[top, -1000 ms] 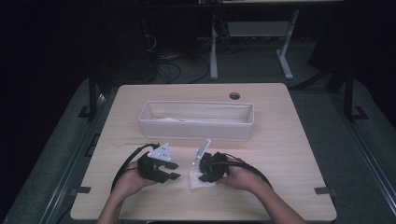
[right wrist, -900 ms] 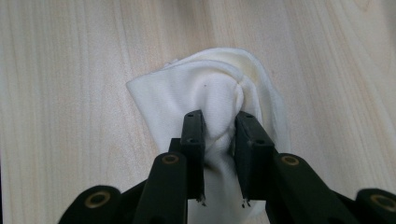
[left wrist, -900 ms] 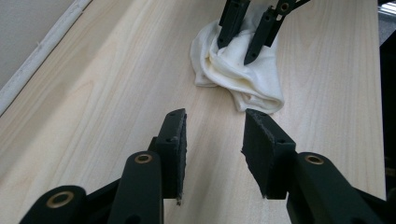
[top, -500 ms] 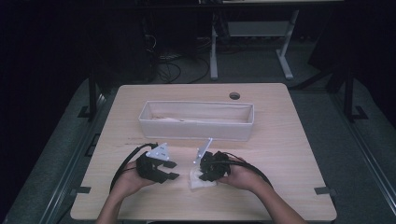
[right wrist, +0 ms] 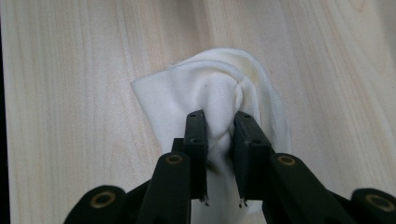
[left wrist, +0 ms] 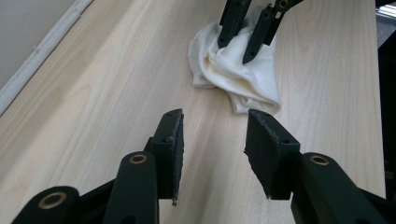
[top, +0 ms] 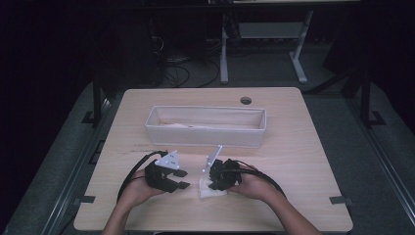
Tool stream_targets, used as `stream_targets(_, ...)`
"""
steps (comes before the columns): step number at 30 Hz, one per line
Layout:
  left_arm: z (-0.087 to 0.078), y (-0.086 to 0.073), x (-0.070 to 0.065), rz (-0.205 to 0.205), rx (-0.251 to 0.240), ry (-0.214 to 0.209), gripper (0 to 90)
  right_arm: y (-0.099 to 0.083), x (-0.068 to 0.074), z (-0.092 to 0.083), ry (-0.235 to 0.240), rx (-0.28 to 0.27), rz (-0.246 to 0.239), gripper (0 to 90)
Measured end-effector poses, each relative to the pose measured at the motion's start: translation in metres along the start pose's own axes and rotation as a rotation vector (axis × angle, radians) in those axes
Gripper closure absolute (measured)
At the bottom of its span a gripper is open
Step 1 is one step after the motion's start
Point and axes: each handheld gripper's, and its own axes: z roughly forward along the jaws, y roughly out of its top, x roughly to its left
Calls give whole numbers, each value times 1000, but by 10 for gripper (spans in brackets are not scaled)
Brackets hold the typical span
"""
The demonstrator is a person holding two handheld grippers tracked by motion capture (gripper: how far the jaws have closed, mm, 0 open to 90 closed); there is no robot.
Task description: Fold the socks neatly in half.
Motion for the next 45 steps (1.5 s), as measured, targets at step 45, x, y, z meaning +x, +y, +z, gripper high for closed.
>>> stream_targets(45,38,27,11,-5,23,-25,737,-11,7,0,-13,-76,-8,762)
